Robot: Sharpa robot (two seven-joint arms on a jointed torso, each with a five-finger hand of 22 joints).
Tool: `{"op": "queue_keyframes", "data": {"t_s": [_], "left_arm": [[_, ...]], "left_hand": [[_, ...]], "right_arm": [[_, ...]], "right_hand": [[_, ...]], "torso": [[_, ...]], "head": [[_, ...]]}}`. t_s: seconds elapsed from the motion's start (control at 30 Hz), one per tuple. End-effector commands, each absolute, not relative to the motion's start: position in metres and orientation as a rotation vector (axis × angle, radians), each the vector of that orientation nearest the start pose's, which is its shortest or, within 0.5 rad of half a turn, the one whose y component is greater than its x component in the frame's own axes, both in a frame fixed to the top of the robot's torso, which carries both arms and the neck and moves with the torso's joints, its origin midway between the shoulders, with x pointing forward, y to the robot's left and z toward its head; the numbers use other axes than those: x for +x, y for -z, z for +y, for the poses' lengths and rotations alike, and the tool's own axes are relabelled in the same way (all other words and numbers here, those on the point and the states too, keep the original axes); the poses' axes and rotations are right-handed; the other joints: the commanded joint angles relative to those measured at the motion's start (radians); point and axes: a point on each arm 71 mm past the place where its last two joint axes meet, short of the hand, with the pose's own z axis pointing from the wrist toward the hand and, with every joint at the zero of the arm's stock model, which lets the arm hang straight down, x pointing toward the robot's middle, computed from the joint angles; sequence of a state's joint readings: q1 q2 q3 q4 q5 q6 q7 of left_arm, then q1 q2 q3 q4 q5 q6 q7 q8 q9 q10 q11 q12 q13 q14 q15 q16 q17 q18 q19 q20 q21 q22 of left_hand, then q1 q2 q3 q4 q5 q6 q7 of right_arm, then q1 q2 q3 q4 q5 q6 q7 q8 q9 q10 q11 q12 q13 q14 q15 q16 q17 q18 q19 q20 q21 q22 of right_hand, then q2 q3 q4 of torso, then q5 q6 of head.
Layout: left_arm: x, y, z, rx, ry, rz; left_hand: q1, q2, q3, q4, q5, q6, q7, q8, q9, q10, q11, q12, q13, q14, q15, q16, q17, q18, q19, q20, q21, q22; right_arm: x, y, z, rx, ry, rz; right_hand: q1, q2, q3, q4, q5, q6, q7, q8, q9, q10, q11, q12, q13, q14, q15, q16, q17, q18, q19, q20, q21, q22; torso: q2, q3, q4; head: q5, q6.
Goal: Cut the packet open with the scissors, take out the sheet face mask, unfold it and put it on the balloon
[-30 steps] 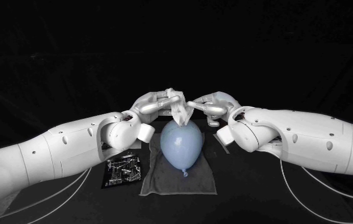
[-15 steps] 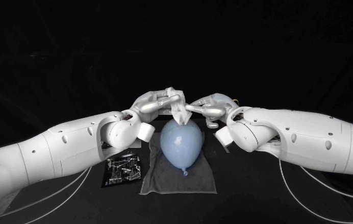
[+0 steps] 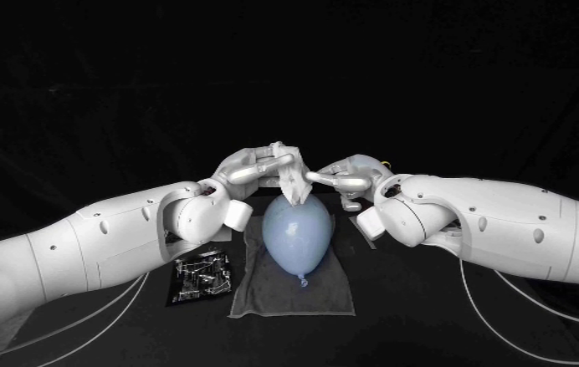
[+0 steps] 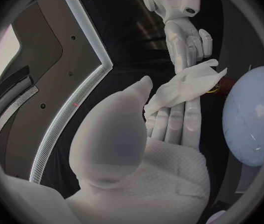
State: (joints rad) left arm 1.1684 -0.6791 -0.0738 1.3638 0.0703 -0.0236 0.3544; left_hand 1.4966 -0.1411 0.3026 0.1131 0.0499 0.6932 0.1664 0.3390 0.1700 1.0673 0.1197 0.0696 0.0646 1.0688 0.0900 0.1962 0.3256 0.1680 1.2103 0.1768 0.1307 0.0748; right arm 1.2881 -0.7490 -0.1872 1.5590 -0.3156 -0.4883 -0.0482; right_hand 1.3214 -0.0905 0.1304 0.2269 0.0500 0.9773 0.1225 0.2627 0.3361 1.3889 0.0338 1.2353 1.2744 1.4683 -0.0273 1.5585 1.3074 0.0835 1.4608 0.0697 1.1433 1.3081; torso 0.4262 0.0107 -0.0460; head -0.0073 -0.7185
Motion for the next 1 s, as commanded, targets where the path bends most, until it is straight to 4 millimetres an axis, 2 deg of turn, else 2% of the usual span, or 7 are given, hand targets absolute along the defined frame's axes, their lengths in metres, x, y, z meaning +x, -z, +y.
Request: {"op": "queue_keyframes", "data": {"t_s": [0.03,0.13,0.23,0.37,0.47,0.8,1.0], "left_arm": [[0.498,0.215,0.155,-1.175,1.828,1.608],[0.497,0.215,0.156,-1.179,1.83,1.61],[0.497,0.215,0.155,-1.18,1.833,1.613],[0.496,0.215,0.155,-1.181,1.836,1.615],[0.496,0.215,0.154,-1.181,1.837,1.616],[0.496,0.214,0.154,-1.182,1.837,1.616],[0.496,0.214,0.154,-1.182,1.838,1.616]], "left_hand": [[0.008,0.0,0.006,0.0,-0.002,-0.002,-0.007,0.005,0.001,-0.002,-0.006,-0.004,-0.001,-0.003,-0.003,-0.008,0.002,0.018,0.014,-0.004,0.007,0.002],[0.009,0.0,0.007,0.0,-0.002,-0.003,-0.008,0.005,0.001,-0.002,-0.007,-0.005,-0.001,-0.003,-0.006,-0.01,0.004,0.018,0.028,-0.009,0.014,0.003],[0.01,-0.001,0.008,0.0,-0.002,-0.005,-0.009,0.004,0.001,-0.003,-0.007,-0.006,-0.001,-0.003,-0.009,-0.012,0.006,0.018,0.04,-0.014,0.019,0.005],[0.011,-0.001,0.008,0.0,-0.002,-0.006,-0.009,0.004,0.001,-0.004,-0.008,-0.006,-0.001,-0.003,-0.01,-0.014,0.007,0.018,0.047,-0.016,0.022,0.005],[0.011,0.0,0.009,0.0,-0.002,-0.006,-0.009,0.004,0.001,-0.005,-0.008,-0.007,-0.001,-0.004,-0.011,-0.015,0.008,0.017,0.052,-0.018,0.025,0.006],[0.013,0.0,0.009,0.0,-0.002,-0.009,-0.01,0.004,0.001,-0.015,-0.009,-0.008,-0.002,-0.013,-0.012,-0.024,0.009,0.016,0.068,-0.024,0.032,0.006],[0.014,0.0,0.009,0.0,-0.002,-0.009,-0.011,0.004,0.001,-0.016,-0.009,-0.008,-0.002,-0.014,-0.012,-0.025,0.009,0.016,0.07,-0.024,0.032,0.006]], "right_arm": [[0.477,0.21,-0.164,0.946,-1.079,1.852],[0.478,0.212,-0.164,0.953,-1.098,1.858],[0.478,0.212,-0.162,0.948,-1.134,1.866],[0.477,0.212,-0.157,0.936,-1.194,1.88],[0.475,0.213,-0.153,0.932,-1.233,1.892],[0.475,0.219,-0.148,0.978,-1.321,1.924],[0.474,0.22,-0.146,1.057,-1.399,1.902]], "right_hand": [[-0.013,0.004,-0.021,0.014,-0.002,-0.02,0.005,-0.011,-0.006,-0.009,0.011,-0.009,-0.005,0.086,0.003,-0.01,0.231,0.0,-0.01,0.005,-0.015,0.141],[-0.023,0.004,-0.047,0.035,-0.002,-0.03,0.009,-0.018,-0.01,-0.017,0.016,-0.018,-0.011,0.081,0.008,-0.016,0.222,0.003,-0.016,0.009,-0.031,0.136],[-0.046,-0.001,-0.094,0.062,-0.003,-0.067,0.023,-0.038,-0.02,-0.058,0.029,-0.065,-0.047,0.062,0.02,-0.039,0.191,0.014,-0.041,0.018,-0.101,0.117],[-0.067,0.003,-0.151,0.063,-0.003,-0.104,0.042,-0.058,-0.03,-0.093,0.047,-0.087,-0.065,0.048,0.037,-0.051,0.174,0.02,-0.062,0.033,-0.144,0.105],[-0.073,0.009,-0.176,0.063,-0.002,-0.112,0.048,-0.062,-0.033,-0.104,0.052,-0.091,-0.069,0.044,0.042,-0.052,0.171,0.022,-0.068,0.039,-0.153,0.102],[-0.09,0.026,-0.246,0.065,-0.002,-0.14,0.06,-0.078,-0.041,-0.129,0.065,-0.096,-0.077,0.036,0.054,-0.054,0.165,0.026,-0.08,0.052,-0.17,0.097],[-0.099,0.063,-0.28,0.064,-0.002,-0.12,0.056,-0.066,-0.039,-0.108,0.062,-0.06,-0.054,0.051,0.053,-0.037,0.187,0.02,-0.064,0.055,-0.123,0.111]], "torso": [[0.001,0.0003,0.0001],[0.0,0.0,-0.0001],[0.0,-0.0001,-0.0001],[0.0,-0.0001,-0.0002],[-0.001,-0.0004,0.0],[0.0,0.0003,0.0003],[0.0,-0.0001,-0.0009]], "head": [[-0.002,-0.002],[-0.001,-0.003],[-0.001,-0.003],[-0.001,-0.003],[-0.003,-0.002],[-0.004,-0.004],[-0.006,-0.004]]}}
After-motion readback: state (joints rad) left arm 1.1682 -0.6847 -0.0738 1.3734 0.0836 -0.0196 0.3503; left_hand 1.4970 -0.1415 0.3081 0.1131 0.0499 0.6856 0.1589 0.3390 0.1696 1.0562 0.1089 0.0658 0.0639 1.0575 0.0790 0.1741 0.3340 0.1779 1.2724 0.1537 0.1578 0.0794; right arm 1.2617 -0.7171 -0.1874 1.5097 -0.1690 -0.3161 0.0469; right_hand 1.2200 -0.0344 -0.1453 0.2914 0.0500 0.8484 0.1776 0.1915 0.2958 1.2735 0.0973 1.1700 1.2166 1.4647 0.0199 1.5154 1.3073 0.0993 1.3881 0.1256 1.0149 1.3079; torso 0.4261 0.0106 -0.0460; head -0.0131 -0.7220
